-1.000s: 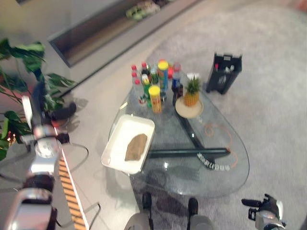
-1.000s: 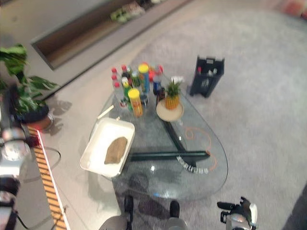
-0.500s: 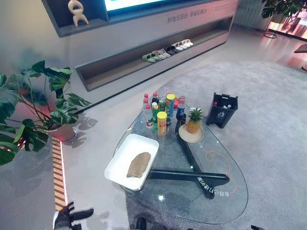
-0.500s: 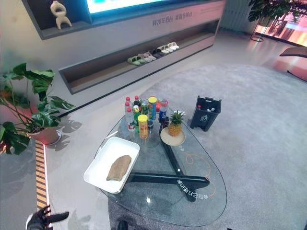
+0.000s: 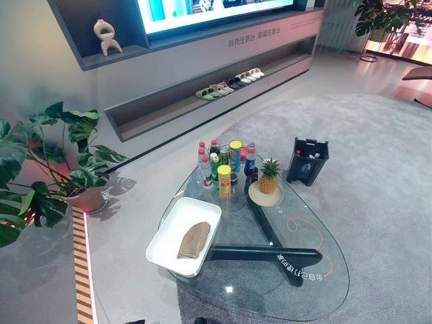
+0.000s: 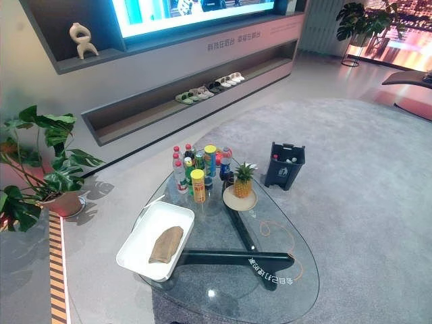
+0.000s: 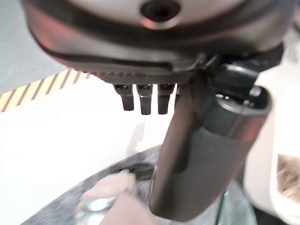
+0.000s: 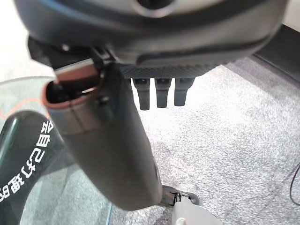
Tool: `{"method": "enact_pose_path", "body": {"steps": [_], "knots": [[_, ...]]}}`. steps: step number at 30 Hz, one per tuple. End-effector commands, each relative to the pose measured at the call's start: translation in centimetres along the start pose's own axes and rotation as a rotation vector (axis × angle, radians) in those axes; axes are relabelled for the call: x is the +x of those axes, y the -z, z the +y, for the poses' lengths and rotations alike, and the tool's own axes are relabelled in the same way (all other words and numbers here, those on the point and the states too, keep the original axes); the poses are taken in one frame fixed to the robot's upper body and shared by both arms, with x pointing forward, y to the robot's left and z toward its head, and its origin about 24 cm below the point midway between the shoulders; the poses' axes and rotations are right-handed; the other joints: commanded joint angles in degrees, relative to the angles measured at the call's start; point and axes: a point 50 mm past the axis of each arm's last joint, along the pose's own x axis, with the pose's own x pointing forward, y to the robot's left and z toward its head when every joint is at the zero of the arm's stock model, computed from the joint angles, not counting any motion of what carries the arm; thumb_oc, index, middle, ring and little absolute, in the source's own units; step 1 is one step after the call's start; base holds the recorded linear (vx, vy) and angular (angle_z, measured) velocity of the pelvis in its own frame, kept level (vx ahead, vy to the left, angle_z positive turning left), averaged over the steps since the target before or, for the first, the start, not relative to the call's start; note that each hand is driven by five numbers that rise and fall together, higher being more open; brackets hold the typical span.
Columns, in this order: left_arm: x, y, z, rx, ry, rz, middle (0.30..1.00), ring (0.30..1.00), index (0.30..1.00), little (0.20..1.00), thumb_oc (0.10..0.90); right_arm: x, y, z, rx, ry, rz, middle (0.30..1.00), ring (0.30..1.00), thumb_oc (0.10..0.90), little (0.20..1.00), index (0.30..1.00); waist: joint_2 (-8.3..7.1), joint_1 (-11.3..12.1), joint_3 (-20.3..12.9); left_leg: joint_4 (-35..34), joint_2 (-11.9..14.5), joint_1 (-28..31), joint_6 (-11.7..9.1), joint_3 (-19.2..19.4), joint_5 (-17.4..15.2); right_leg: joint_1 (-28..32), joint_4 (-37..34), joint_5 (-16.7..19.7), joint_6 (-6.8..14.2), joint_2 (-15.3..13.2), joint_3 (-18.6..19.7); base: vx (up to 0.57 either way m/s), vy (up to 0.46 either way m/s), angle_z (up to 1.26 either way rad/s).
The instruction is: Wipe the table with a cloth and put it in the basket.
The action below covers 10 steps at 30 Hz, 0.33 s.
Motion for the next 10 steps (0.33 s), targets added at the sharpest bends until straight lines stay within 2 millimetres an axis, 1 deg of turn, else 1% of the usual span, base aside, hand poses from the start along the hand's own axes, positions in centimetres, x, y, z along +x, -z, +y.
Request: {"method": "enact_pose_path", "body": {"steps": [1,3,5,10], "knots": [[-0.1,-2.0,1.7,0.035,-0.038,0.003,0.9,0.9,0.9,0.9,0.8,0.0,-1.6,-0.3,-0.056,-0.008,-0.005,0.9,0.9,0.8,0.9,0.9,-0.92,0.8,1.4,0.4,0.5,4.2,-1.4,3.6,-6.1,-1.0,0.1,1.7,1.9,-1.5,-0.2,0.0,0.0,0.0],[-0.1,-1.3,1.4,0.048,0.008,0.069,0.9,0.9,0.9,0.9,0.8,0.0,-1.7,0.2,-0.088,-0.037,0.001,0.9,0.9,0.8,0.9,0.9,-0.96,0.9,1.4,0.4,0.6,4.4,-1.4,3.8,-6.1,-0.7,0.1,1.6,1.9,-1.7,-0.7,0.0,0.0,0.0],[-0.1,-1.0,1.2,0.065,0.032,0.09,0.9,0.9,0.9,0.9,0.8,0.0,-1.6,0.4,-0.112,-0.051,0.005,0.9,0.9,0.8,0.9,0.9,-1.0,0.8,1.3,0.4,0.7,4.5,-1.4,3.9,-6.2,-0.7,0.1,1.6,1.9,-1.8,-0.8,0.0,0.0,0.0],[-0.1,-1.0,1.0,0.072,0.044,0.096,0.9,0.9,0.9,0.9,0.8,0.0,-1.6,0.4,-0.132,-0.061,0.01,0.9,0.9,0.8,0.9,0.9,-1.03,0.8,1.3,0.4,0.8,4.8,-1.4,4.0,-6.4,-0.5,0.1,1.5,2.0,-2.0,-0.9,0.0,0.0,-0.01]]}}
